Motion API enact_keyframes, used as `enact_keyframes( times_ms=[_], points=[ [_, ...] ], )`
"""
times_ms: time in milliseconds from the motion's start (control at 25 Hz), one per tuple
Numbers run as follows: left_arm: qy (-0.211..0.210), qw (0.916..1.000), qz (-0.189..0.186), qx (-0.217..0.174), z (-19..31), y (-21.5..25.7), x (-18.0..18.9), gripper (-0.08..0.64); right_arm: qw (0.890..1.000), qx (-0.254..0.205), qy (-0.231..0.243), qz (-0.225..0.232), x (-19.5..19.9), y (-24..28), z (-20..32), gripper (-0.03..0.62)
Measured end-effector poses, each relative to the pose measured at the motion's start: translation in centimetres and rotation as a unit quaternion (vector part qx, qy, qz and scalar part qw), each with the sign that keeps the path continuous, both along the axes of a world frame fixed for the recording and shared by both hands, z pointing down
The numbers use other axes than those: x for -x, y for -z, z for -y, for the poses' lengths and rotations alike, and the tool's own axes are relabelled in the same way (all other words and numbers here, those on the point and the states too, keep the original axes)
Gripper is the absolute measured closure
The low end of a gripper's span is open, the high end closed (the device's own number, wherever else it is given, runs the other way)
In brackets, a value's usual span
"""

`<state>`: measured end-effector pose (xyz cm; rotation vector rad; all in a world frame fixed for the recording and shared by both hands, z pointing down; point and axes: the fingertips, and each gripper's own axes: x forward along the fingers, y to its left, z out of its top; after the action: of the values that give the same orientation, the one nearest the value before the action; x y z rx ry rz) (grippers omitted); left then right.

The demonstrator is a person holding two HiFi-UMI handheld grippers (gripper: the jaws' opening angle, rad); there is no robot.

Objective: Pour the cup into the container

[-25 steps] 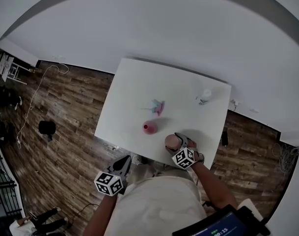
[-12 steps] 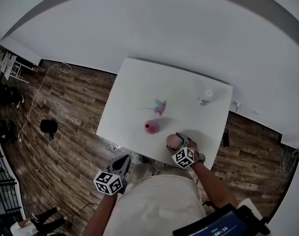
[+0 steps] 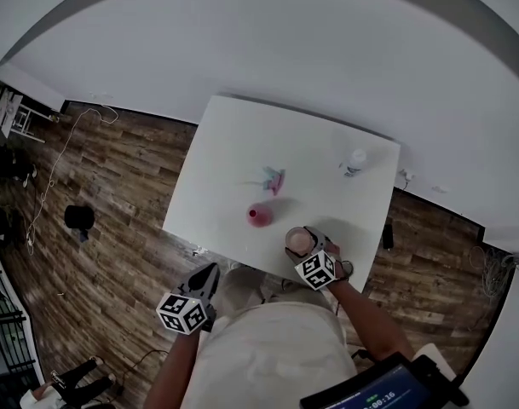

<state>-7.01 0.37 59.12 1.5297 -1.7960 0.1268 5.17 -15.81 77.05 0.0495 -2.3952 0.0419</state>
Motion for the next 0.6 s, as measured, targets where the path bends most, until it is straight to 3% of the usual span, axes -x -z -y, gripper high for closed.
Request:
enact_keyframes(
  times_ms=[240,600],
  points=[
    [-0.014,0.9998,-0.014,0.001,-0.4,-0.2,1.1,0.549,0.999,0.014,-0.019,-0.024,-0.8,1.8,-1.1,0.229],
    [-0.125,0.9919,0.007,-0.018,4.1,0.6,4.1,0.549,0.997,0.009,-0.063,-0.04,0.6,7.0,-0.4,0.229]
  ],
)
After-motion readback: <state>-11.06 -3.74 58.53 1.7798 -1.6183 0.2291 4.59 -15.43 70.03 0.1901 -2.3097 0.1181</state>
